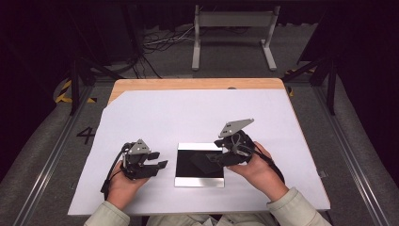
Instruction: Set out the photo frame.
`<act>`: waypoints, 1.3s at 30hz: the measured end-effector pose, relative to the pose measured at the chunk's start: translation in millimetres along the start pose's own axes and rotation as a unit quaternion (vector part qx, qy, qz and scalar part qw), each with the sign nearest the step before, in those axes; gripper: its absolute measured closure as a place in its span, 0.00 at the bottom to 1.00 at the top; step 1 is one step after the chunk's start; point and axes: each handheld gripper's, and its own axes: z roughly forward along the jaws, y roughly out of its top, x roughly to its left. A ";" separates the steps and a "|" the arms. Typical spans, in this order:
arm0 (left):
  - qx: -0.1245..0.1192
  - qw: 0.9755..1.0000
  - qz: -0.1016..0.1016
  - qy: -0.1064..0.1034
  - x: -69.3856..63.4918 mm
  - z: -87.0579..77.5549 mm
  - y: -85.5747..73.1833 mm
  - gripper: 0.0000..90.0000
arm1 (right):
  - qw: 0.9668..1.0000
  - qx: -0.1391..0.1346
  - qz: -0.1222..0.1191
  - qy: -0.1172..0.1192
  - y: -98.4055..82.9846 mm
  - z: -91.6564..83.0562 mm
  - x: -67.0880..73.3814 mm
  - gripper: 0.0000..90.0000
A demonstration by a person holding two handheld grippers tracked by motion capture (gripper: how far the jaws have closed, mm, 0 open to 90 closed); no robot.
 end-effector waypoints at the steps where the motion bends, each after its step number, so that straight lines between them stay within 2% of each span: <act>1: 0.000 1.000 0.001 0.000 0.2 -0.4 -0.4 0.58 | 1.000 0.005 0.002 0.003 2.1 2.7 -1.1 0.47; 8: 0.001 1.000 -0.004 0.004 1.7 -1.6 -3.3 0.58 | 0.999 0.036 0.003 0.014 12.0 17.0 -2.6 0.46; 18: -0.002 1.000 -0.004 0.001 1.9 -1.8 -3.0 0.57 | 0.996 0.082 0.012 0.027 25.3 43.4 -2.1 0.40; 22: -0.002 1.000 -0.004 0.001 2.5 -2.1 -2.9 0.57 | 0.995 0.092 0.018 0.027 28.0 52.0 -2.3 0.37; 29: 0.000 1.000 -0.003 -0.001 2.7 -0.6 -3.0 0.57 | 0.994 0.106 0.006 0.021 32.1 59.9 -3.4 0.38; 33: 0.001 1.000 -0.003 0.001 3.2 -0.5 -3.1 0.56 | 0.992 0.129 0.003 0.016 35.6 64.9 -3.5 0.39; 39: -0.006 1.000 -0.005 0.007 4.6 -2.6 -3.6 0.55 | 0.987 0.156 0.008 0.026 37.4 75.7 -4.9 0.35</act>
